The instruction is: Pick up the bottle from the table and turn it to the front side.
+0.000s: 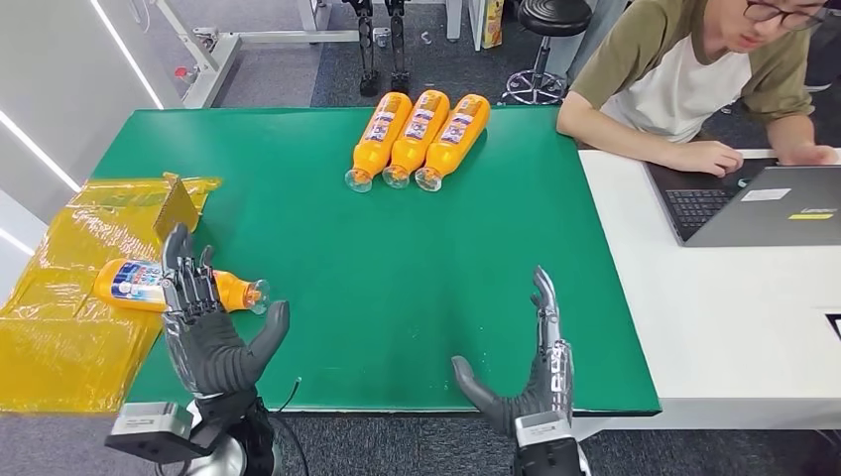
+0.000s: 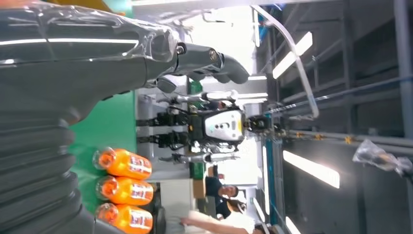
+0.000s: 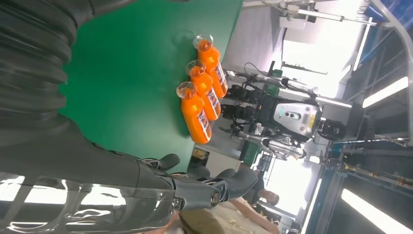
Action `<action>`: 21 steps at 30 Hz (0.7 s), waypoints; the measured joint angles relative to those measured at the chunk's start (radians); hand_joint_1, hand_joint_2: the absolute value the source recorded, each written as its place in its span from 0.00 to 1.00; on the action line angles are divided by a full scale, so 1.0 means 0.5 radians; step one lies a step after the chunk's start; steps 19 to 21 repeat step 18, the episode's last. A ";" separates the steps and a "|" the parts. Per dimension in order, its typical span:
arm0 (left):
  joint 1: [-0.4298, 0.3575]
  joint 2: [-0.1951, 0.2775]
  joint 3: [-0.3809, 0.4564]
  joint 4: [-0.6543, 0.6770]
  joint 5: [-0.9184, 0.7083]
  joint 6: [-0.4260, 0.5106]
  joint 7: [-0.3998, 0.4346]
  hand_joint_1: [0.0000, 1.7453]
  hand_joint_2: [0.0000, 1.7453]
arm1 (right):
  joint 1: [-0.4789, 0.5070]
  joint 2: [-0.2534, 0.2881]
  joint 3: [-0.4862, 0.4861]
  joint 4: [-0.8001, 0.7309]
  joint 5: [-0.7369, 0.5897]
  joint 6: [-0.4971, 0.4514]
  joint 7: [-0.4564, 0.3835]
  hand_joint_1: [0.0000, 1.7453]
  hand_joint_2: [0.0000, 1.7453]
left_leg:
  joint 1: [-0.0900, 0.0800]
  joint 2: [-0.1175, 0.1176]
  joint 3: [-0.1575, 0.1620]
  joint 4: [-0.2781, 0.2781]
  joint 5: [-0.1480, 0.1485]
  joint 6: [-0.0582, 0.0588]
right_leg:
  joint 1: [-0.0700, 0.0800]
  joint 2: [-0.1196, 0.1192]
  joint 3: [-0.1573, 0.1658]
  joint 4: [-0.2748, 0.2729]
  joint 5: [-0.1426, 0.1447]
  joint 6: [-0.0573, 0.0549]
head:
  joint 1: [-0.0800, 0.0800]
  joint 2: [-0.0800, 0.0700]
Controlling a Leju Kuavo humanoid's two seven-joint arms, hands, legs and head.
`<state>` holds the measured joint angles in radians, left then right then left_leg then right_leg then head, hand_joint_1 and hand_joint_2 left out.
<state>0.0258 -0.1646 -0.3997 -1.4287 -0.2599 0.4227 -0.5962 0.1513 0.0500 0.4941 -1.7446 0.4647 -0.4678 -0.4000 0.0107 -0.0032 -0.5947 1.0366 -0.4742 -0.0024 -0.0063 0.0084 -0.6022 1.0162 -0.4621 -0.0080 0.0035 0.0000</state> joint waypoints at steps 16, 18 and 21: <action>0.055 -0.048 -0.035 0.006 -0.052 0.002 0.000 0.00 1.00 | 0.007 -0.055 0.049 0.058 -0.028 -0.107 -0.005 0.00 1.00 | 0.000 0.000 0.000 0.000 0.000 0.000 | 0.000 0.000 0.000 0.000 0.000 0.000 | 0.000 0.000; 0.055 -0.048 -0.040 0.006 -0.051 0.006 0.000 0.00 1.00 | 0.007 -0.061 0.056 0.062 -0.031 -0.114 -0.005 0.00 1.00 | 0.000 0.000 0.000 0.000 0.000 0.000 | 0.000 0.000 0.000 0.000 0.000 0.000 | 0.000 0.000; 0.055 -0.048 -0.040 0.006 -0.051 0.006 0.000 0.00 1.00 | 0.007 -0.061 0.056 0.062 -0.031 -0.114 -0.005 0.00 1.00 | 0.000 0.000 0.000 0.000 0.000 0.000 | 0.000 0.000 0.000 0.000 0.000 0.000 | 0.000 0.000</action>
